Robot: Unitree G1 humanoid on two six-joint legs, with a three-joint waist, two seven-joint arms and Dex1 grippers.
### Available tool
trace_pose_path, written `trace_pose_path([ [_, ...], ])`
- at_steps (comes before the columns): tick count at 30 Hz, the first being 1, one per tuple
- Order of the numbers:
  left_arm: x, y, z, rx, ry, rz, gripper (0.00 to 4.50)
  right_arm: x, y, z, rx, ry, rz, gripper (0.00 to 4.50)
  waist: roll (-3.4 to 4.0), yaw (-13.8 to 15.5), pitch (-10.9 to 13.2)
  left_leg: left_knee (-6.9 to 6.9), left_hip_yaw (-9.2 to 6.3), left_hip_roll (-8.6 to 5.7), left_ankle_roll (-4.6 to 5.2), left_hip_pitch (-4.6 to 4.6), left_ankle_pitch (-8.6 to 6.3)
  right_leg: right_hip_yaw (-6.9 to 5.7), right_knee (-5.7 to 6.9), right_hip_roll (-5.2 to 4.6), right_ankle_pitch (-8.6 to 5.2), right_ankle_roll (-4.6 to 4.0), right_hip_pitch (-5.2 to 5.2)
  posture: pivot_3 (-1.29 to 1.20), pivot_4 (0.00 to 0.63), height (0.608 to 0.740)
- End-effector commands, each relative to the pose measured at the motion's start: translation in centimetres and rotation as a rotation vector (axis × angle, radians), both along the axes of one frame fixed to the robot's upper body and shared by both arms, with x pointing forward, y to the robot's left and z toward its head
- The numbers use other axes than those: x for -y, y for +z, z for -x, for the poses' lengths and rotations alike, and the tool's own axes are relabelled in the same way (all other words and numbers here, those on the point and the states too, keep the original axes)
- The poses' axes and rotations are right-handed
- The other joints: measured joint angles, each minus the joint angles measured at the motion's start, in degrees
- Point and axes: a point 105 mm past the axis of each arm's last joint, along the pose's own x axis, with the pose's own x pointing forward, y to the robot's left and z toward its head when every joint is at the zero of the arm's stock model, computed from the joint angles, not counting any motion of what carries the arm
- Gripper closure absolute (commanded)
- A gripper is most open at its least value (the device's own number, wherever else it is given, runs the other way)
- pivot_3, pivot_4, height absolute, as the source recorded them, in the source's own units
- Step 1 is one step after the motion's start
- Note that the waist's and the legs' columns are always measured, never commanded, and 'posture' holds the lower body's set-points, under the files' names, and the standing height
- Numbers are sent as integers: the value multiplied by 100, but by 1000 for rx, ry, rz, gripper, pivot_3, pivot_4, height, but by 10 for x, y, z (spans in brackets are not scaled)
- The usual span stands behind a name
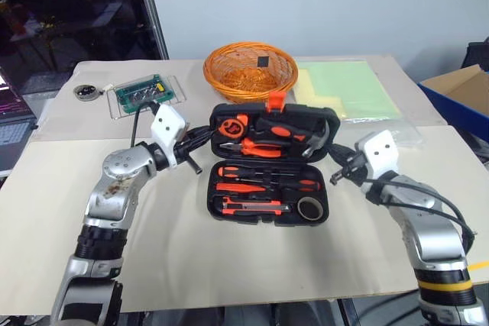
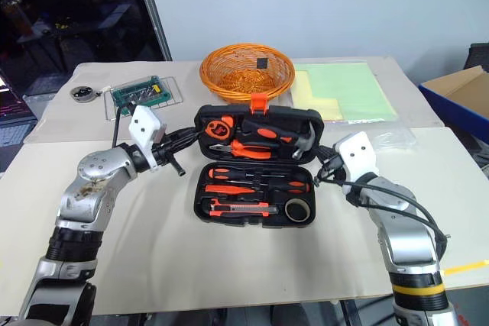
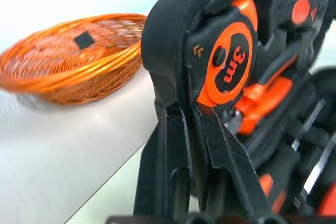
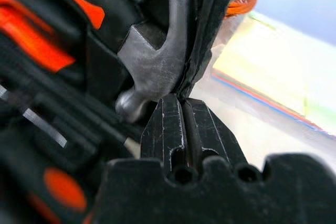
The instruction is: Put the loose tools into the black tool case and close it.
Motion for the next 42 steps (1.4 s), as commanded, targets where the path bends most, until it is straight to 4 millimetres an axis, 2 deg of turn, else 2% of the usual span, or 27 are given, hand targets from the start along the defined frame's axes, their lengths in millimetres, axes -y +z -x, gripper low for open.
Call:
trace_pose_path([
  [1,17,-9,23,22,-155,-83,4498,-20,21,23,130,142,96,4159,3,-2,6,0,5,10,0,46,0,-5,-2,5,-2,-1,54,0,150,740],
  [3,8,-11,32,-30,-176,-66,4500,-14,14,34,115,151,171,3601,4,-8,7,-1,37,22,0,99,0,-9,-19,11,-41,40,115,0,150,740],
  [7,-20,-10,50,-150,-177,3,3129,4,0,56,26,151,276,2265,5,-5,6,-2,39,28,5,108,-5,-5,-17,7,-43,42,125,0,150,740],
  [10,-46,-7,66,-308,-186,41,2054,21,-11,75,-109,170,360,2208,-2,-4,10,8,19,24,6,68,-6,1,-7,1,-20,8,87,0,150,740],
  [12,-56,-4,79,-375,-215,38,2054,27,-12,88,-181,196,339,2208,-7,-2,13,7,15,27,7,67,-6,-2,-6,5,-19,7,81,0,150,740],
  [16,-61,5,108,-511,-326,39,2031,7,-14,130,-393,394,197,3319,-2,1,13,3,13,31,9,90,-7,-4,-13,2,-43,42,113,0,150,740],
  [19,-58,5,127,-574,-406,-3,2031,-9,-18,144,-473,498,161,4355,-11,-3,16,1,13,38,9,104,-8,-4,-20,2,-60,52,130,0,150,740],
  [23,-50,6,135,-564,-444,-26,2031,-39,-31,132,-480,550,120,4439,-26,-25,19,2,32,57,8,115,-9,-3,-24,2,-60,47,131,0,150,740],
  [26,-43,5,135,-548,-445,-25,2031,-37,-50,107,-482,444,192,4439,-23,3,21,1,49,71,7,121,-9,-8,-22,3,-73,19,129,0,150,740],
  [29,-38,3,135,-530,-441,-38,2031,-21,-55,78,-456,277,239,4439,-23,28,21,-1,52,69,6,98,-10,-11,-21,4,-62,35,108,0,150,740],
  [31,-36,3,134,-517,-435,-35,2031,-5,-50,56,-418,131,242,4439,-24,24,20,-1,51,58,6,77,-10,-8,-20,1,-54,30,88,0,150,740],
  [32,-34,3,133,-510,-431,-34,2031,2,-47,46,-394,65,240,4439,-24,22,20,-1,51,56,6,71,-10,-8,-20,0,-33,-4,82,0,150,740],
  [33,-31,2,131,-496,-428,-34,2031,7,-38,31,-353,-4,217,4439,-25,16,20,-1,51,48,6,62,-10,-4,-19,-3,-29,-1,71,0,150,740],
  [37,-18,3,121,-458,-426,-29,2031,11,-13,-7,-226,-146,175,4439,-24,-17,20,1,57,42,7,62,-9,5,-15,1,-20,0,59,0,150,740],
  [40,0,4,108,-420,-441,-27,2031,2,-5,-22,-200,-144,139,4439,-23,1,20,0,56,41,7,63,-9,3,-2,8,-19,-2,54,0,150,740],
  [42,12,5,99,-400,-459,-29,2031,3,-4,-21,-215,-131,141,4439,-23,32,20,0,56,33,7,58,-9,-6,-2,5,-18,-4,56,0,150,740],
])
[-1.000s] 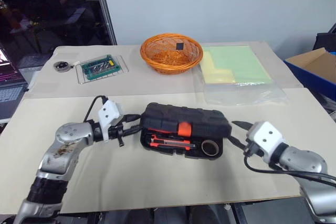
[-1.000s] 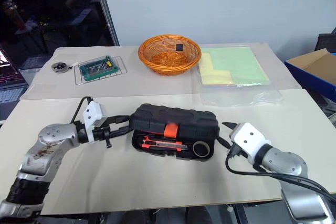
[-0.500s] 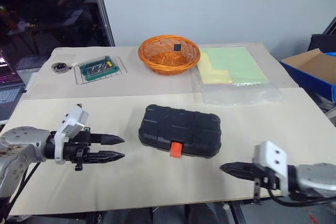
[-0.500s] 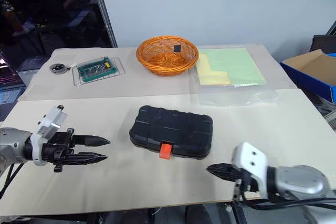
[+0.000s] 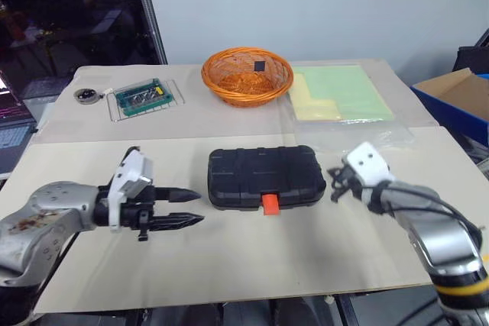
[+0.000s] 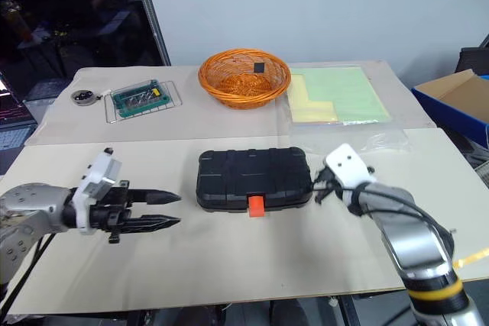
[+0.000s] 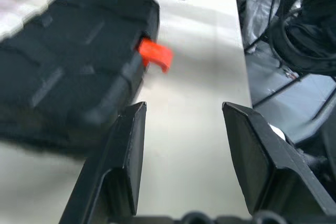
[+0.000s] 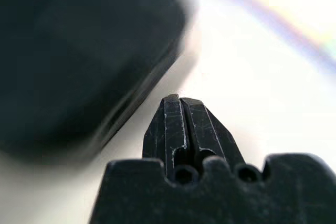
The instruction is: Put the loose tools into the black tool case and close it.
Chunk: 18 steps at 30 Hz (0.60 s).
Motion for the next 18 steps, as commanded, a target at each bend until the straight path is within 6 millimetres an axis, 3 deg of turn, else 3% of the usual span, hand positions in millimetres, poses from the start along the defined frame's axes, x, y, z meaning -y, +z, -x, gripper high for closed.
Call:
trace_pose_path([
  [1,23,4,-14,64,-42,0,2031,3,4,8,-32,21,9,4439,0,35,0,0,1,-2,0,-5,0,-1,-2,-1,0,0,0,0,150,740],
  [3,31,5,-20,77,-66,-1,2031,11,7,20,-63,12,12,4439,3,93,-2,2,-1,-10,5,-22,-3,-2,-5,-8,2,5,-7,0,150,740],
  [5,31,7,-27,74,-76,5,2031,10,8,53,-168,85,-51,4439,7,112,-4,7,-4,-9,16,-47,-10,-3,-9,-5,4,9,-18,0,150,740],
  [9,27,8,-30,57,-111,0,2031,-12,9,97,-300,250,-180,4439,8,4,-4,7,-22,-2,42,-52,-25,1,-9,2,4,9,-22,0,150,740],
  [11,26,7,-26,38,-155,-9,2031,-26,-3,112,-372,328,-179,4439,7,-51,-4,8,-20,-1,42,-44,-25,4,-23,0,3,10,-21,0,150,740],
  [16,27,6,-21,31,-201,-37,2031,-43,-15,101,-379,360,-192,4439,5,-62,-2,11,-7,0,44,4,-19,7,-15,2,-21,48,11,0,150,740],
  [18,26,5,-20,38,-214,-57,2031,-42,-20,84,-361,319,-173,4439,5,-64,-2,14,-5,3,44,10,-15,8,-16,1,-21,48,18,0,150,740],
])
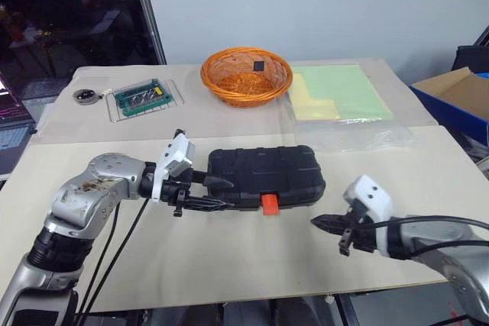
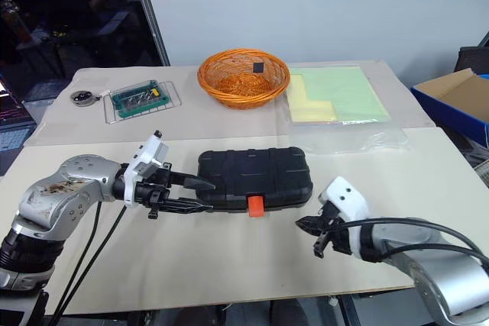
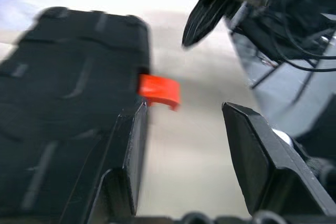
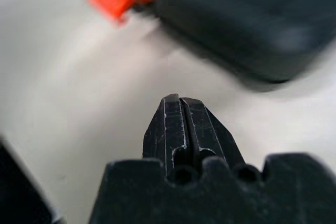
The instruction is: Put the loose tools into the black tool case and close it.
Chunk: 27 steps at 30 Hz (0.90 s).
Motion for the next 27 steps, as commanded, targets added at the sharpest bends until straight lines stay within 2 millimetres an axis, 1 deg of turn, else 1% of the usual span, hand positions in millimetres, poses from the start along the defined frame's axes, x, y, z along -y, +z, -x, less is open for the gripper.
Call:
trace_pose_path([
  [1,1,9,4,65,-44,-25,2031,5,1,-30,88,-74,43,4439,-1,-3,1,1,1,0,-2,11,3,0,-1,1,1,1,11,0,150,740],
  [3,1,9,7,69,-46,-34,2031,12,0,-48,124,-136,80,4439,-1,5,1,1,2,-1,-2,21,3,0,-4,0,0,1,24,0,150,740],
  [6,2,9,9,70,-40,-34,2031,17,5,-64,161,-196,82,4439,-1,15,1,0,-1,-2,-2,10,2,1,-2,-1,4,-6,16,0,150,740],
  [7,2,8,9,73,-33,-36,2031,18,7,-70,178,-216,84,4439,-1,12,1,0,-2,-3,-2,5,2,2,-1,-1,16,-27,11,0,150,740],
  [9,5,9,5,74,-5,-30,2031,22,13,-89,228,-269,111,4439,-1,6,1,0,0,-7,-2,-16,2,8,6,-5,25,-38,-15,0,150,740],
  [11,9,7,-3,90,34,-30,2031,24,17,-107,276,-328,129,4439,-1,-7,1,1,1,-7,-2,-16,2,10,11,-4,27,-39,-18,0,150,740],
  [13,15,5,-13,106,79,-29,2031,22,16,-117,288,-344,123,4439,-1,3,1,3,2,-7,-3,-11,3,11,16,-3,30,-43,-17,0,150,740],
  [14,18,3,-17,112,93,-34,2031,21,16,-117,288,-331,126,4439,-2,13,0,3,1,-8,-6,-10,5,10,18,-1,30,-43,-16,0,150,740],
  [15,21,0,-21,115,95,-49,2031,18,16,-114,280,-301,124,4439,-1,26,0,4,1,-8,-6,-9,5,9,17,2,30,-43,-15,0,150,740],
  [16,25,-4,-23,123,90,-60,2031,17,18,-108,271,-285,103,4439,-1,43,0,4,1,-8,-6,-11,5,9,18,2,30,-43,-16,0,150,740],
  [18,33,-10,-31,112,103,-67,2031,21,22,-94,264,-269,97,4439,0,48,-1,3,2,-9,-6,-14,5,6,18,2,30,-43,-16,0,150,740],
  [20,37,-20,-38,102,115,-102,2031,23,26,-77,249,-260,72,3883,2,67,-1,1,-5,-12,-5,-36,5,1,14,-3,29,-41,-30,0,150,740],
  [21,38,-26,-40,96,119,-124,2031,22,28,-67,237,-250,54,3703,3,63,-2,2,-8,-11,-4,-47,4,-4,15,-2,29,-41,-36,0,150,740],
  [23,38,-38,-43,57,117,-170,2031,18,33,-52,223,-238,23,2998,3,46,-2,2,-17,-11,0,-62,1,-6,20,-3,30,-40,-42,0,150,740],
  [24,35,-52,-42,11,113,-222,2031,11,38,-47,223,-239,-15,2621,4,36,-3,3,-17,-10,2,-63,1,-6,21,-3,31,-39,-43,0,150,740],
  [25,33,-61,-41,-19,110,-260,2031,6,42,-44,223,-243,-42,2329,6,21,-4,3,-17,-11,2,-61,0,-4,17,-4,32,-38,-41,0,150,740],
  [27,31,-72,-40,-53,106,-295,2031,-3,46,-46,216,-271,-107,1592,6,-12,-4,3,-12,-10,2,-37,0,3,8,-3,31,-38,-26,0,150,740],
])
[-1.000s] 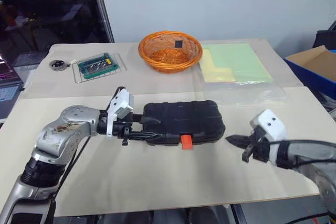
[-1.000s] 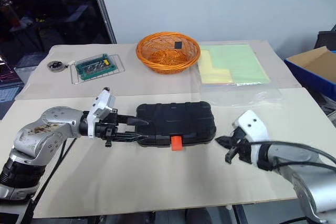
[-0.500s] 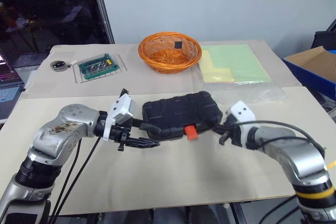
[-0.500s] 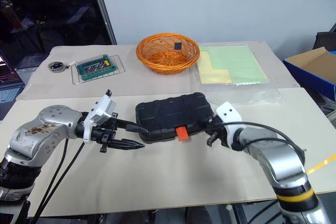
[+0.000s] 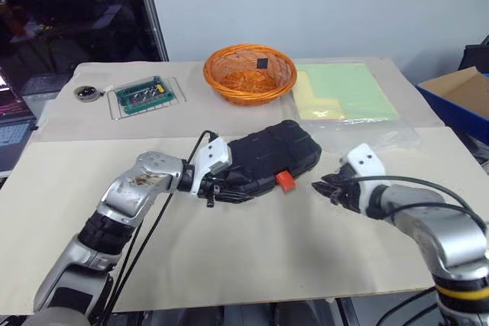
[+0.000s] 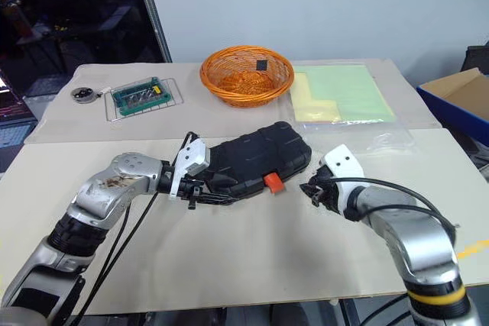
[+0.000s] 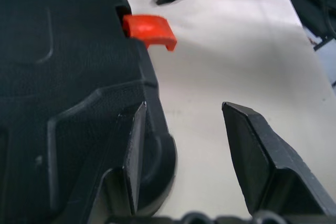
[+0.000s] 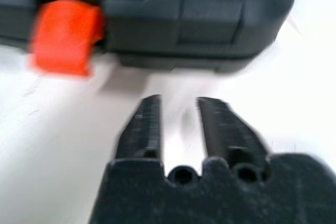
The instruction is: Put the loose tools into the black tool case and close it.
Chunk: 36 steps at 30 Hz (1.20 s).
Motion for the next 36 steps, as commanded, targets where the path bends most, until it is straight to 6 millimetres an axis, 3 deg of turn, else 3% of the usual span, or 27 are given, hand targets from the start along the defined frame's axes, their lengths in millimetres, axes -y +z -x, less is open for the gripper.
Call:
trace_pose_path([
  [1,-8,-37,3,-110,20,-104,2031,-17,17,1,42,-16,-82,1592,2,-19,-1,-3,3,1,0,22,0,2,4,4,0,0,12,0,150,740],
  [6,-3,-37,3,-97,-3,-86,2031,-34,4,-13,14,-75,-81,1592,8,0,-9,-7,0,11,-1,105,0,-5,-1,8,-36,38,90,0,150,740],
  [15,-7,-35,5,-85,4,-73,2031,-46,-8,-17,-28,-92,-78,1592,13,-1,-12,-7,1,1,-1,76,0,1,2,-2,-13,3,68,0,150,740],
  [28,-9,-38,9,-80,21,-69,2031,-58,-19,-17,-71,-35,-45,1592,13,-27,-12,-9,0,4,-1,84,0,0,2,1,-29,29,72,0,150,740],
  [34,-9,-38,9,-76,26,-68,2031,-59,-23,-23,-61,-29,-12,3225,13,-33,-12,-9,0,3,-1,84,0,0,2,1,-30,31,72,0,150,740],
  [36,-9,-38,8,-75,27,-68,2031,-60,-22,-24,-54,-25,-8,3253,13,-42,-12,-9,0,4,-1,85,0,0,1,1,-31,33,73,0,150,740],
])
